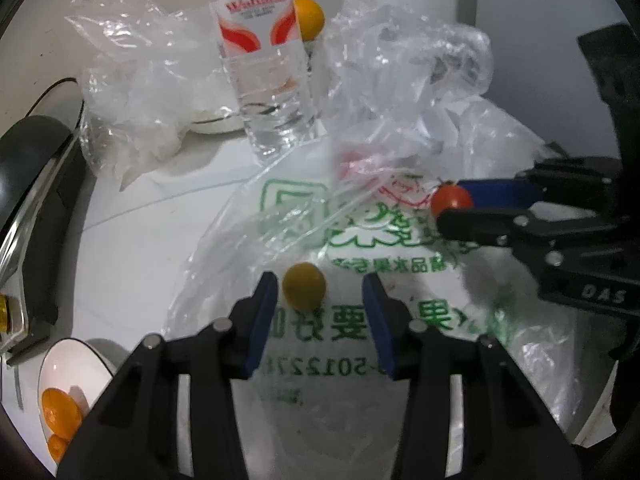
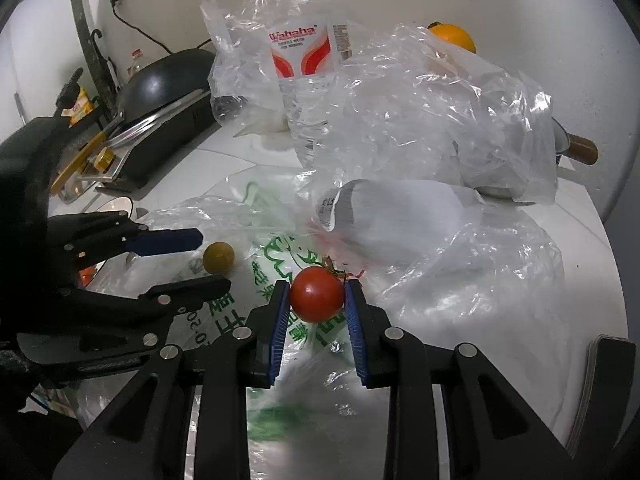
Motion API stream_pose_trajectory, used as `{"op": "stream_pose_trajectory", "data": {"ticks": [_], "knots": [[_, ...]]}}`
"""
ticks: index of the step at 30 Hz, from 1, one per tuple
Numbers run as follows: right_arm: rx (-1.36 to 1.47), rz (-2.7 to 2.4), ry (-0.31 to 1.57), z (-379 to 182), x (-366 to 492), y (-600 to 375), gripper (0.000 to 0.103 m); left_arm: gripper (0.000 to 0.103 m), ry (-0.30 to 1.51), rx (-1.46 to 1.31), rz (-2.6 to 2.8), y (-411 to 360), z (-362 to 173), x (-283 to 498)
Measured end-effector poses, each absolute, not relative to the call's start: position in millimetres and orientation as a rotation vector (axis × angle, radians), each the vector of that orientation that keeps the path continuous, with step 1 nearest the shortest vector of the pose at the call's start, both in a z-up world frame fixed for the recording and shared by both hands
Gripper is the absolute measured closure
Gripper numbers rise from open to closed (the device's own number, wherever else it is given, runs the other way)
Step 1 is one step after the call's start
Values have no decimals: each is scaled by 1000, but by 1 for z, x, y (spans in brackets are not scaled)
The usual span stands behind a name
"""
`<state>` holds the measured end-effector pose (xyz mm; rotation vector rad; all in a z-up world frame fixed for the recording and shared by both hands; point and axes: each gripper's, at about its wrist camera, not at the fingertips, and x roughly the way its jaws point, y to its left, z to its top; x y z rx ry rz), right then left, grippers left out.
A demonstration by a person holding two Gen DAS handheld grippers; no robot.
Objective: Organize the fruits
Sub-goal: 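Grasp the cherry tomato with the right gripper while the left gripper grasps the yellow fruit, then carry the tomato in the right gripper to the plate while the left carries the yellow fruit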
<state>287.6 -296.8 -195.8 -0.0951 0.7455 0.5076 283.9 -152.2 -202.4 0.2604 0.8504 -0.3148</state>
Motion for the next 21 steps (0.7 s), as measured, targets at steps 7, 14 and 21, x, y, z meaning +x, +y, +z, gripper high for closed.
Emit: {"op": "stream_pose_trajectory", "data": {"ticks": [7,14,21], "knots": [[-78,511,732,-194,288,-302,73,77,873,262,-293,-151,-212,297],[-83,510,723,-191,284,-303,73,77,862,261,-307,-153,-212,297],[-90,497,713,-187,275,-302,73,77,833,247,-315,-153,-198,277]]}}
